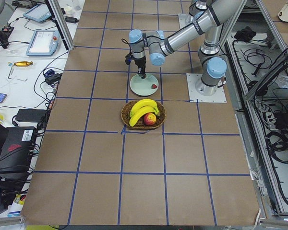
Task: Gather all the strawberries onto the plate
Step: 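Carry the strawberry onto the green plate and release it, then reach the left gripper to the last strawberry and grasp it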
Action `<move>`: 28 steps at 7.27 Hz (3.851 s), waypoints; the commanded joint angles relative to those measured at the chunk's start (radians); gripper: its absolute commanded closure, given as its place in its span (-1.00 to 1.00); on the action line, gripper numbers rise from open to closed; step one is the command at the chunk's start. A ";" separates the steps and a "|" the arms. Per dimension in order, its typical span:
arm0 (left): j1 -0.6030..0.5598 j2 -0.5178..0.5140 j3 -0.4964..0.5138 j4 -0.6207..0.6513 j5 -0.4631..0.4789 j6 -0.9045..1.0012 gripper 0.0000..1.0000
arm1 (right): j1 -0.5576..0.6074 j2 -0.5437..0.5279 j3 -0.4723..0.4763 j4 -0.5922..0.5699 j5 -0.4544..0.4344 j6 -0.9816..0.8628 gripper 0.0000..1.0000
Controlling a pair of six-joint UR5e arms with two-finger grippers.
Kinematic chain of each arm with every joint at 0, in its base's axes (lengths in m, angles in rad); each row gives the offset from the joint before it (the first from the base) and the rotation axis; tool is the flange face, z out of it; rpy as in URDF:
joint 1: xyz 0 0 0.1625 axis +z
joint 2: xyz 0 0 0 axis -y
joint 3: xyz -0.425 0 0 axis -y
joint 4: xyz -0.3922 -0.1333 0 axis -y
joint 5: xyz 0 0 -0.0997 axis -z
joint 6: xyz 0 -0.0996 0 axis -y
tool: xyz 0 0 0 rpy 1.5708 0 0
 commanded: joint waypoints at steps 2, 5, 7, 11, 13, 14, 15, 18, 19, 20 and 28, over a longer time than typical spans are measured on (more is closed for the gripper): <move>-0.068 0.009 0.020 0.021 -0.012 -0.132 -1.00 | 0.002 -0.002 0.001 0.000 0.001 0.049 -1.00; -0.281 -0.034 0.177 0.024 -0.149 -0.500 -1.00 | 0.002 -0.002 0.002 0.002 0.000 0.046 -1.00; -0.362 -0.098 0.267 0.024 -0.183 -0.678 -0.99 | 0.002 -0.002 0.001 0.002 -0.002 0.038 -1.00; -0.472 -0.252 0.282 0.209 -0.151 -0.886 -0.87 | 0.002 -0.005 -0.001 0.003 -0.003 0.043 -1.00; -0.489 -0.254 0.205 0.208 -0.124 -0.874 -0.87 | 0.000 -0.005 -0.001 0.003 -0.002 0.046 -1.00; -0.489 -0.252 0.186 0.216 -0.118 -0.867 -0.87 | 0.002 -0.005 -0.001 0.002 -0.002 0.046 -1.00; -0.489 -0.252 0.187 0.223 -0.120 -0.870 -0.82 | 0.002 -0.005 -0.001 0.003 -0.002 0.045 -1.00; -0.492 -0.252 0.189 0.239 -0.133 -0.859 0.60 | 0.002 -0.005 -0.002 0.002 -0.002 0.043 -1.00; -0.492 -0.252 0.189 0.237 -0.132 -0.824 0.95 | 0.002 -0.005 -0.001 0.002 -0.002 0.043 -1.00; -0.492 -0.250 0.189 0.237 -0.132 -0.808 1.00 | 0.002 -0.005 -0.001 0.002 -0.002 0.043 -1.00; -0.204 -0.013 0.065 0.021 0.023 -0.343 0.95 | 0.002 -0.005 -0.001 0.002 -0.002 0.048 -1.00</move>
